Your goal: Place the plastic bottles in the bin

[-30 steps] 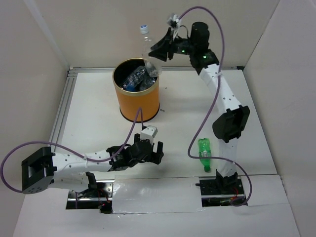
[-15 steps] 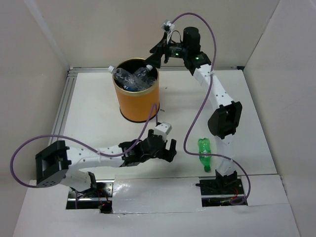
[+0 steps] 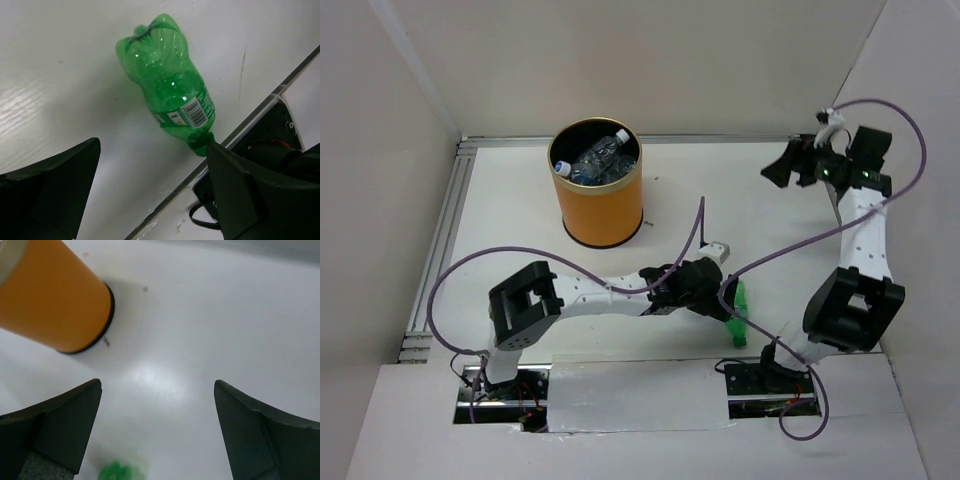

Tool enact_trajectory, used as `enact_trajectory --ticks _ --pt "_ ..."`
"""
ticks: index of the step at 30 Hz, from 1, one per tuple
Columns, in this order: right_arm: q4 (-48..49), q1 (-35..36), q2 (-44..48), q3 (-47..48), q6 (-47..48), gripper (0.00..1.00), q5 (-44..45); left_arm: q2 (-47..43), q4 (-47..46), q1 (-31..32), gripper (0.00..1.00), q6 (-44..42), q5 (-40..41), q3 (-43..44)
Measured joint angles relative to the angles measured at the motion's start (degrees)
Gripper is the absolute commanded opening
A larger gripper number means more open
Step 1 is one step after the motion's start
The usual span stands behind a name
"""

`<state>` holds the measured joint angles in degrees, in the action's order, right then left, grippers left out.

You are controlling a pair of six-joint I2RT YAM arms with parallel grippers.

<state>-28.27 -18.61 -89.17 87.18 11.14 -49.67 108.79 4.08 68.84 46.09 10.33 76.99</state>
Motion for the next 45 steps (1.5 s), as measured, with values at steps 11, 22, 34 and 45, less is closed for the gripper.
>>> enact_trajectory --ticks 11,22,34,45 --pt "-9.11 -14.84 15.3 -18.27 8.41 1.0 -8.74 15.37 2.05 0.09 0.97 7.19 -4.35 15.82" --pt "-16.2 -19.19 16.44 -18.64 14.49 1.0 -16.74 14.36 2.45 0.46 0.03 7.78 1.42 12.52" --pt "-22.47 -20.28 18.36 -24.59 25.05 0.19 -21.24 -17.88 1.46 -14.62 0.1 -18.08 18.18 11.74" --pt "-29.11 -20.28 16.5 -26.16 34.73 0.7 -21.2 -19.26 -3.04 -35.45 0.33 -25.35 24.55 10.84"
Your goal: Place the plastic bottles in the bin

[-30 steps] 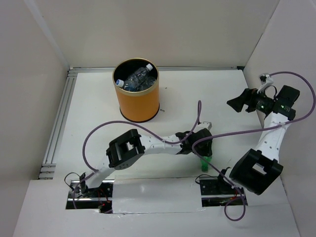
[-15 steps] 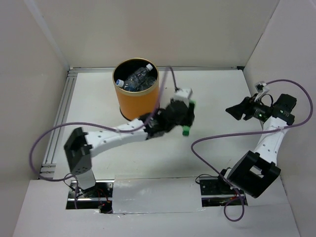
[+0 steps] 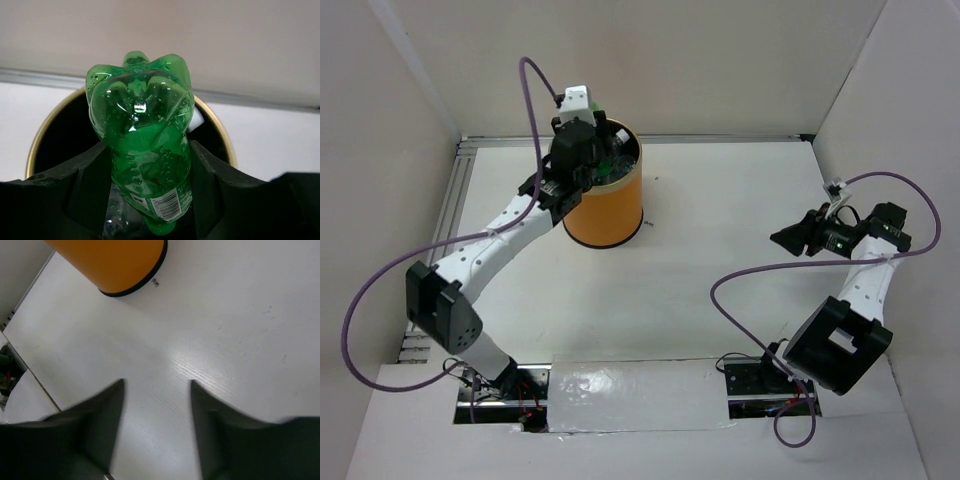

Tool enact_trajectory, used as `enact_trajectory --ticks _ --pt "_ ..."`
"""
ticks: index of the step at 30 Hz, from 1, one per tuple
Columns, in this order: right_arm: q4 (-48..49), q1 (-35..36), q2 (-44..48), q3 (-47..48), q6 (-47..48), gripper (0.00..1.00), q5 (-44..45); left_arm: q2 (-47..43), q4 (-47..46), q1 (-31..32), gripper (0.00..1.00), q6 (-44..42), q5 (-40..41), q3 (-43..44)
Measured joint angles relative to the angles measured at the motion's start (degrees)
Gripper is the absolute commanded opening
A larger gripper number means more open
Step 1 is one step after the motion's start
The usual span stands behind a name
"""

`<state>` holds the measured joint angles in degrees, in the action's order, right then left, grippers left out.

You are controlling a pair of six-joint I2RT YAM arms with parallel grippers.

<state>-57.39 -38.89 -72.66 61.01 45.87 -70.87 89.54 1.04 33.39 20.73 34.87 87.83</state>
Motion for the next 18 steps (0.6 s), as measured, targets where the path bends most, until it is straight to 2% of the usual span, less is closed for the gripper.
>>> enact_trajectory --ticks 2,3,6,9,13,15,18 --pt "-0.48 0.0 0.0 -0.48 0.83 0.95 0.48 3.34 0.63 -1.18 0.61 0.44 -0.09 0.07" --pt "-0.57 0.0 0.0 -0.66 1.11 1.0 0.9 4.87 0.63 -1.4 0.81 0.83 -0.5 0.35" --pt "-0.7 0.0 0.0 -0.72 2.03 1.0 2.73 8.31 2.51 -1.16 1.0 0.28 -1.03 1.95" --pt "0.2 0.0 0.02 -1.01 0.63 1.0 5.84 8.85 4.61 -0.31 1.0 -0.55 -1.62 3.74" --pt "5.38 0.0 1.33 -3.63 -7.74 1.0 13.18 7.56 4.9 2.1 1.0 -2.71 -1.03 8.24" --pt "8.44 0.0 2.62 -5.29 -11.3 1.0 17.31 4.35 4.85 4.2 1.0 -3.19 -1.03 7.61" --pt "11.74 0.0 4.44 -6.8 -14.58 1.0 21.18 -5.11 4.81 7.04 1.0 -3.61 -2.08 1.99"
